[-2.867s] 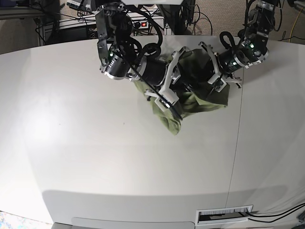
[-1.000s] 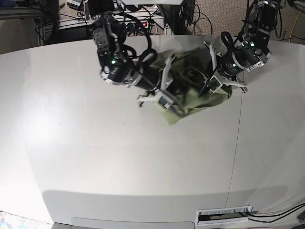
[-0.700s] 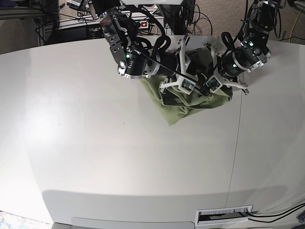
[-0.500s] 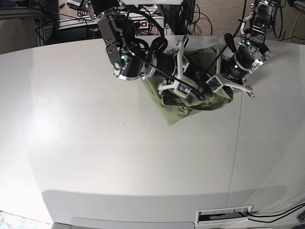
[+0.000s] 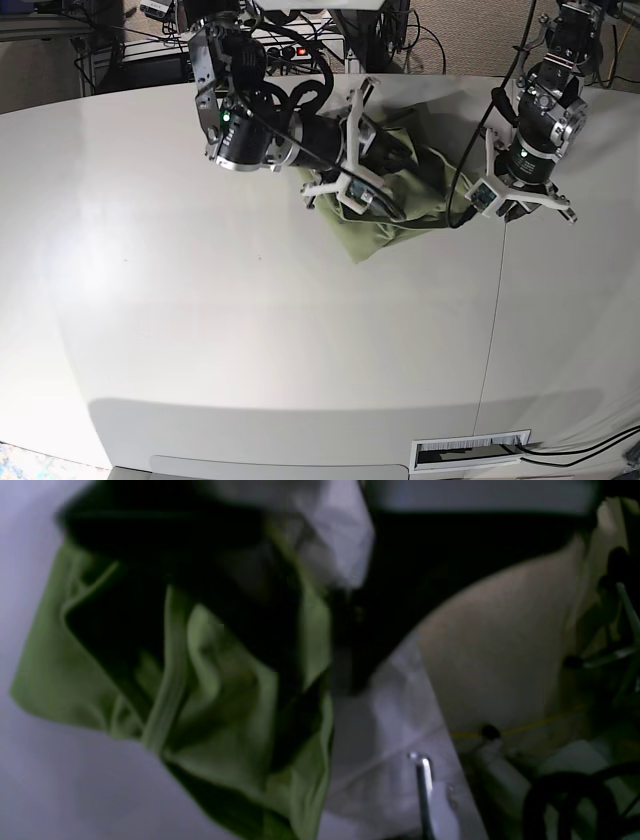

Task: Fold the T-shirt properly

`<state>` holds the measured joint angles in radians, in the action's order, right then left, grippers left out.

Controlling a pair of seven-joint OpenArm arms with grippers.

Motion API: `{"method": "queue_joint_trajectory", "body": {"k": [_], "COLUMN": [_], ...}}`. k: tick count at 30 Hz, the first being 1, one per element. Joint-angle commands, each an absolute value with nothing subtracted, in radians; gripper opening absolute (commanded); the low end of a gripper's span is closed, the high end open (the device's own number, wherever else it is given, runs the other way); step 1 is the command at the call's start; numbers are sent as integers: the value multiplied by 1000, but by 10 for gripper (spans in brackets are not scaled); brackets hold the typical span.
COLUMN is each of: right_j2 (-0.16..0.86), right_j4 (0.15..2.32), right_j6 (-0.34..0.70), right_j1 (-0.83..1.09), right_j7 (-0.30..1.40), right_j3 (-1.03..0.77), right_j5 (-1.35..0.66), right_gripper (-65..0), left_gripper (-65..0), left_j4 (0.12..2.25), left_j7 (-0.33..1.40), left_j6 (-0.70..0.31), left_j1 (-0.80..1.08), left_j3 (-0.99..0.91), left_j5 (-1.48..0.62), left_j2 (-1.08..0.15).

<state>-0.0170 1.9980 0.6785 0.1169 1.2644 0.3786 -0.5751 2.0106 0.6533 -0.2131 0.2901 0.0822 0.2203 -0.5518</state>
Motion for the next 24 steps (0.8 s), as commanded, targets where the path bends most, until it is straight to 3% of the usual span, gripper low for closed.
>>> {"method": "queue_joint_trajectory", "body": {"k": [1,5,10,24], "right_j2": [-21,-1,31,58], "right_j4": [2026,2134,2252,2050], "right_j6": [684,684,683,680], "right_j1": [132,207,285,179], "right_j7": [1255,1261,1179,1019], "right_j3": [379,379,379,379], "right_j5": [-597,-532,-300,-146], "right_gripper": [-456,-445,-445,-446], "left_gripper": [-546,-546,-546,-546], "left_j4": [2027,2027,2027,2027], "left_j7": [645,643,645,634], "left_j6": [-200,-200,-200,-199], "left_j1": [286,286,285,285], "left_j3": [75,75,75,75], "left_j5": [218,206,205,193], "left_j2": [-566,-566,-568,-568]}}
